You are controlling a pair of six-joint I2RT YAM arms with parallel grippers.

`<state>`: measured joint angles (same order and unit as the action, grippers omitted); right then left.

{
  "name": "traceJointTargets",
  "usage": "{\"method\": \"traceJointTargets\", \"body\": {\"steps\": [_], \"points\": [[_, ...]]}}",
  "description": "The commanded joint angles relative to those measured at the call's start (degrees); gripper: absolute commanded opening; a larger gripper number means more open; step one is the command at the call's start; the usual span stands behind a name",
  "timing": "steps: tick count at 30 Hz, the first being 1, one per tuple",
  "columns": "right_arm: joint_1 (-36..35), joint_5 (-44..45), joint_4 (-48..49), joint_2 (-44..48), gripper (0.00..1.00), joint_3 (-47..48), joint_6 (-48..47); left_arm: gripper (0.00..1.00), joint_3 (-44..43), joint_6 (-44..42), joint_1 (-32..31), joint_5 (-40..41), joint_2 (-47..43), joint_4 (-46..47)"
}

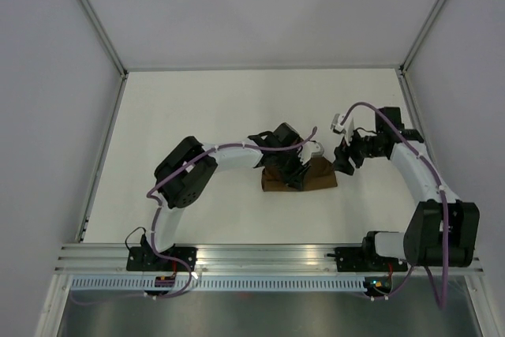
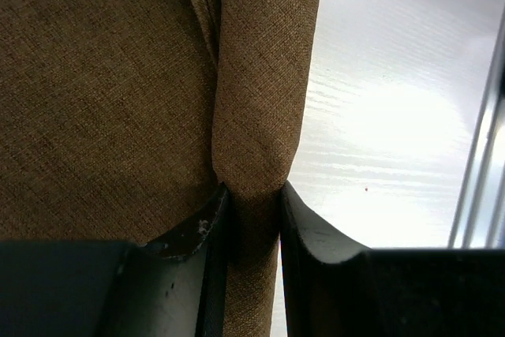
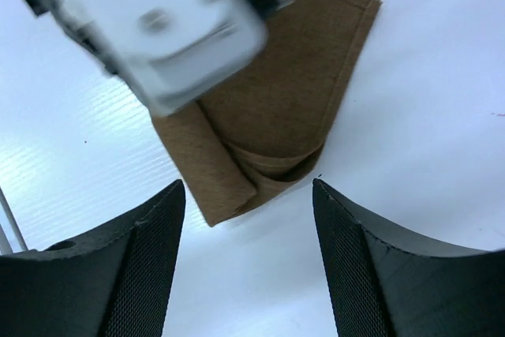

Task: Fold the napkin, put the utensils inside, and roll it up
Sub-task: Roll the napkin with the utensil

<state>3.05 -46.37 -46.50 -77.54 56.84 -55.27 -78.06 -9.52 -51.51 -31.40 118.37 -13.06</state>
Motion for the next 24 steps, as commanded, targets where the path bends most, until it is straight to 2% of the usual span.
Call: {"method": "traceJointTargets", "body": {"steps": [1,5,10,18,24], "points": [[-2.16,0.66,11.86,6.86,0.72,-8.57,-2.22,0.05,-3.84,5.12,1.93,-8.14,4.94,-11.19],[-9.01,7.42,21.51,13.98,0.75,-19.89,0.07,0.06,-7.71,6.88,3.69,-12.89,8.45,-13.66],[-21.05,18.92,29.7,18.74,0.78,-27.3,2.7,0.06,-10.79,8.55,4.92,-16.24,11.88,-15.94],[-32.91,29.31,38.49,13.39,0.78,-30.47,4.99,0.04,-14.04,11.89,5.54,-17.55,15.49,-17.26],[-36.53,32.57,40.87,8.29,0.77,-30.56,4.99,0.04,-15.63,14.0,5.98,-18.26,16.72,-17.79]]}}
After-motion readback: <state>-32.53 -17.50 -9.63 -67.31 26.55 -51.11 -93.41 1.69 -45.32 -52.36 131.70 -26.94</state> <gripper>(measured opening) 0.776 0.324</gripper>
